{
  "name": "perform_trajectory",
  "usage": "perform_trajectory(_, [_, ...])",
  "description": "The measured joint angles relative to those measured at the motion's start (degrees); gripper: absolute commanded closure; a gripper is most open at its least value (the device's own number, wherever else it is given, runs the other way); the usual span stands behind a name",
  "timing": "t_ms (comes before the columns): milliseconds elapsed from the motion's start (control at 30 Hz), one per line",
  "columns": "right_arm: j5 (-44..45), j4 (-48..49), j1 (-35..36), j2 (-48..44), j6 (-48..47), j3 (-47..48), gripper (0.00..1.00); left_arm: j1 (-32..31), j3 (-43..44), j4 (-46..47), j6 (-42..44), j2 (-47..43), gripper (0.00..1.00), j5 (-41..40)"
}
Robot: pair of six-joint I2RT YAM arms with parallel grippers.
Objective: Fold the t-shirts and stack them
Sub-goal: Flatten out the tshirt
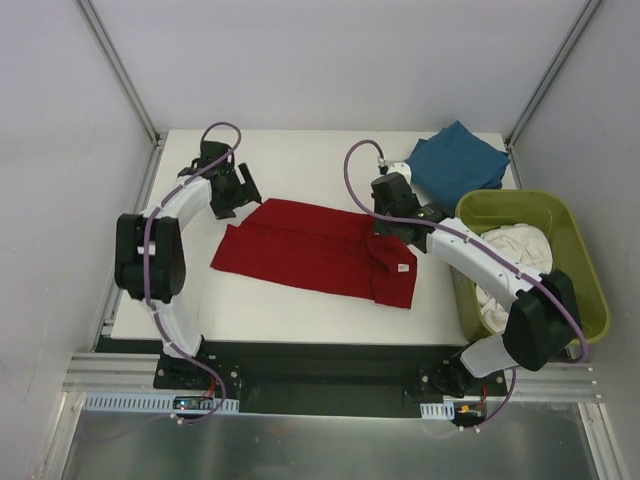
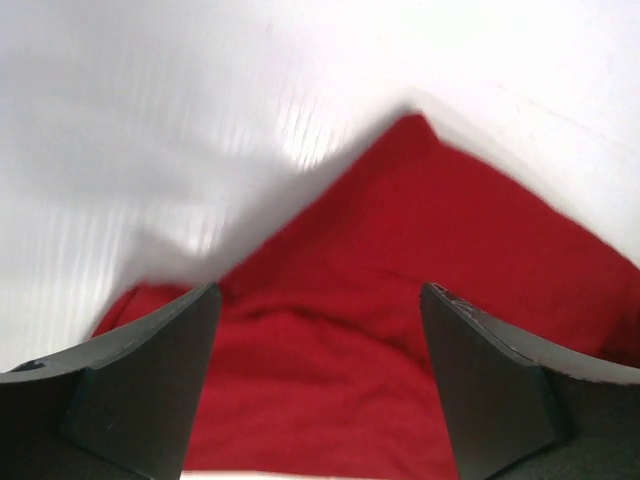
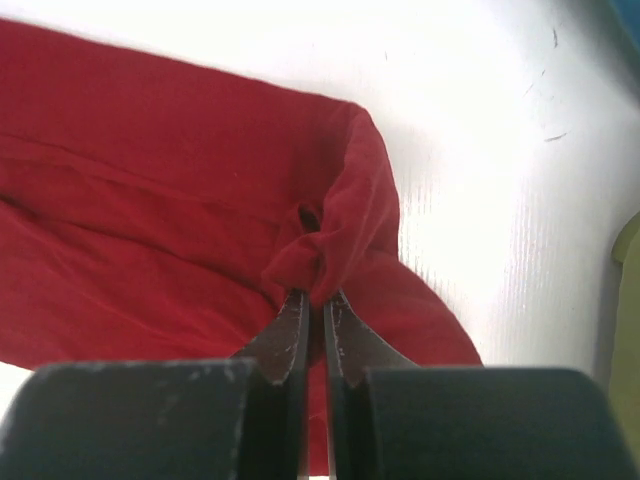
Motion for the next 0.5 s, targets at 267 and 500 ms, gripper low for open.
perform_trajectory(267, [-0.22,-0.61,0.0,0.02,-0.33,-0.98,0.99,-1.53,17.09,-2.71,3.54,20.7,0.87,0.42])
perform_trajectory(500, [0.24,-1.33,-0.02,-0.26,-1.55,-0.96,0.99,-6.4,18.56,-5.49,6.4,20.33,1.0,-1.42])
